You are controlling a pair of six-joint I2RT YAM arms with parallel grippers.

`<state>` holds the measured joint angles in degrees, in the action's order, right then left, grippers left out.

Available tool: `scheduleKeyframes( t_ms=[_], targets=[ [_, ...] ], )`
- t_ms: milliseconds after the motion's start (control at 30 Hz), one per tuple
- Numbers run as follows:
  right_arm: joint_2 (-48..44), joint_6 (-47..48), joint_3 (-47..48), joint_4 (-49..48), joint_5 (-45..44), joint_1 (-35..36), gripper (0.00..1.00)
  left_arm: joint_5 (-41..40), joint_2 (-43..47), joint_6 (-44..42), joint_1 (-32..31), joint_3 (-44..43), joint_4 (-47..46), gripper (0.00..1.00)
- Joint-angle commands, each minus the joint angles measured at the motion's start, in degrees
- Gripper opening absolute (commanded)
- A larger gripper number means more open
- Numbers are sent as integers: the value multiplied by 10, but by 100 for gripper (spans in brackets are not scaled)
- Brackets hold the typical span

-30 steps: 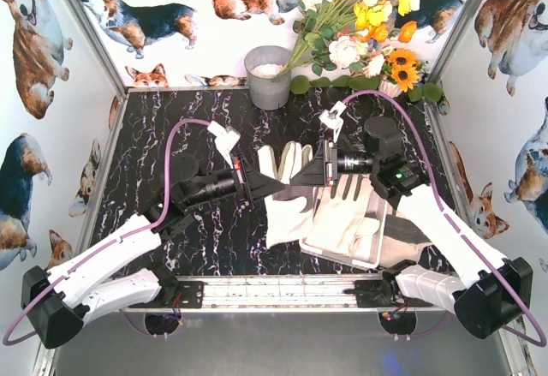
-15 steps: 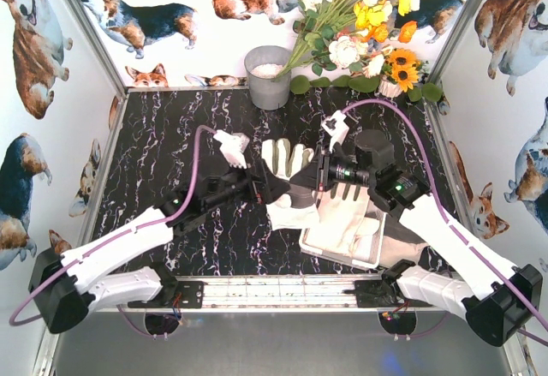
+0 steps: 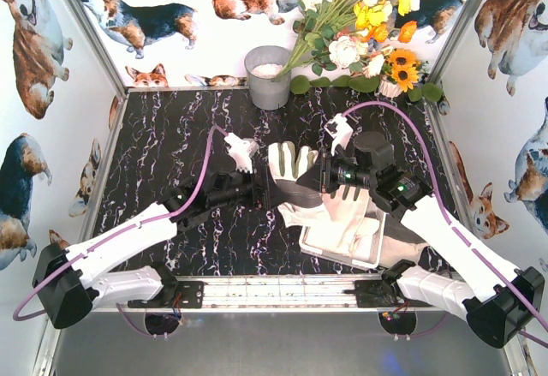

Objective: Put the gloves into the storage basket
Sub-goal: Place the glove at the center of the board.

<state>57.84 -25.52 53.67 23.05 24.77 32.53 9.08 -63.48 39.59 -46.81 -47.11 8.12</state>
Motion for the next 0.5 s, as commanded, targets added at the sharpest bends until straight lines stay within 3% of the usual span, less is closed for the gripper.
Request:
scheduleKeyframes(
  t_ms=[0,233,467],
  targets=[
    [-11,6,34,-28,13,2,0,21,18,-21,-1,3,33,70],
    [-14,3,32,-27,23,2,0,35,-6,-11,-2,-14,-6,69],
    [-16,12,41,-7,18,2,0,35,-28,-41,-2,-27,35,47]
  ],
)
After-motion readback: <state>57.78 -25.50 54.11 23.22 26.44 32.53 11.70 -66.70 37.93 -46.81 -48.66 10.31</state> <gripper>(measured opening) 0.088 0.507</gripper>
